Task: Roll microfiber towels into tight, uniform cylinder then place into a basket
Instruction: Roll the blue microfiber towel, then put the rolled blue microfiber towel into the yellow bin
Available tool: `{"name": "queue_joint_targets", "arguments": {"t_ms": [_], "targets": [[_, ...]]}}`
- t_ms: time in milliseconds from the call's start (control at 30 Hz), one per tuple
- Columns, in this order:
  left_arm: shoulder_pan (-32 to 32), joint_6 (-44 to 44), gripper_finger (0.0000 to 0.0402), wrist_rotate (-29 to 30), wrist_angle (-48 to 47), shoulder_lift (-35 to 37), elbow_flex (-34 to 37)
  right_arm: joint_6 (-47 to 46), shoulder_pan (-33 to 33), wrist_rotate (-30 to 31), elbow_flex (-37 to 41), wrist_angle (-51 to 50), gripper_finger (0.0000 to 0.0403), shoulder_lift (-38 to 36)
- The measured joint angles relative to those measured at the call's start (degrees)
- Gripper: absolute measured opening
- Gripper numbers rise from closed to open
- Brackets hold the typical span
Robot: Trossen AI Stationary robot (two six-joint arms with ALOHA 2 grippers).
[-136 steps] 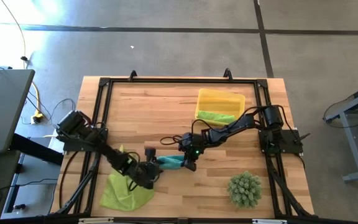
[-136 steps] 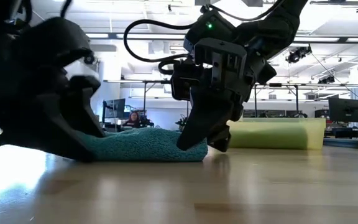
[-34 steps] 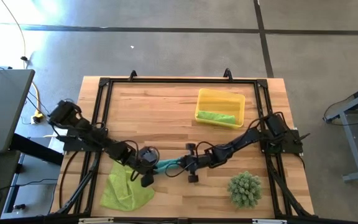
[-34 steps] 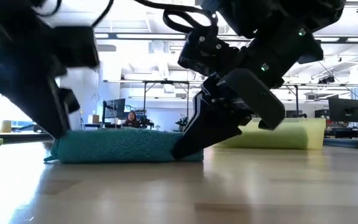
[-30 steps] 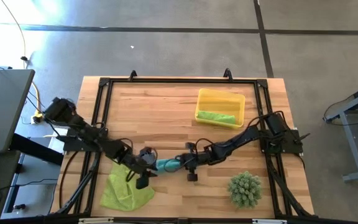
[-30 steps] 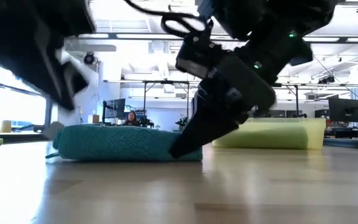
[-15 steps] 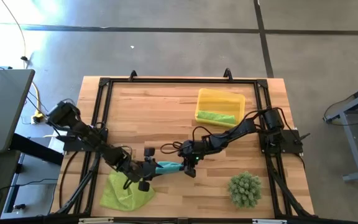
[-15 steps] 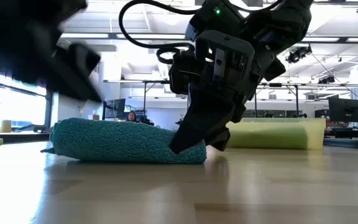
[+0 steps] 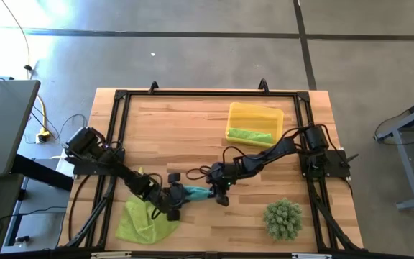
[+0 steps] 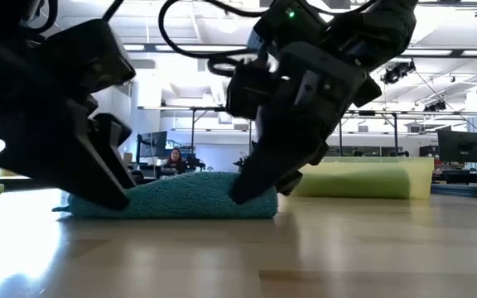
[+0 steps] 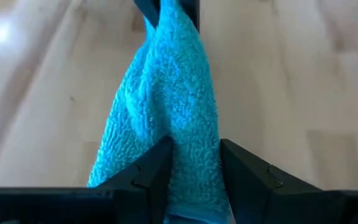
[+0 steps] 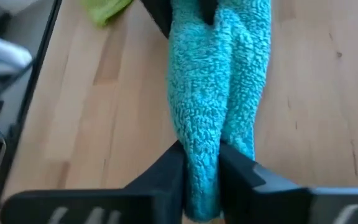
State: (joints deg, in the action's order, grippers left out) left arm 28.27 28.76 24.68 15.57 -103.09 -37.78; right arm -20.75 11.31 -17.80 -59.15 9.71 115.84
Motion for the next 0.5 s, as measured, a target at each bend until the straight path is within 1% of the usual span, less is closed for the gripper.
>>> {"name": "queue_joint_targets", "arguments": {"t_ms": [100, 200, 233, 300, 367, 433, 500], "targets": [[0.19, 7.41, 0.0126, -1.1, 0.58, -0.04, -0.05, 6.86, 0.05, 0.46, 0.31, -2.38, 0.0112, -2.89], [0.18, 13.43, 0.0126, -1.87, 0.53, -0.04, -0.02, 15.86, 0.2, 2.16, 0.41, -5.2, 0.0143, -6.7], [0.13, 15.08, 0.0126, -2.08, 0.44, -0.04, -0.03, 19.16, 0.54, 3.82, 0.37, -5.41, 0.015, -7.99], [0.09, 17.27, 0.0126, -2.31, 0.54, -0.04, 0.03, 24.59, 1.97, 9.5, 0.28, -6.29, 0.0158, -10.14], [0.09, 17.57, 0.0126, -2.22, 0.91, -0.07, 0.07, 29.59, 3.95, 15.46, 0.28, -5.56, 0.016, -11.14], [0.11, 17.6, 0.0126, -2.12, 1.44, -0.11, 0.13, 33.73, 6.06, 20.24, 0.28, -2.09, 0.016, -11.27], [0.13, 17.78, 0.0126, -1.82, 1.43, -0.15, 0.13, 36.48, 8.11, 23.78, 0.18, 2.24, 0.0158, -10.37]]}}
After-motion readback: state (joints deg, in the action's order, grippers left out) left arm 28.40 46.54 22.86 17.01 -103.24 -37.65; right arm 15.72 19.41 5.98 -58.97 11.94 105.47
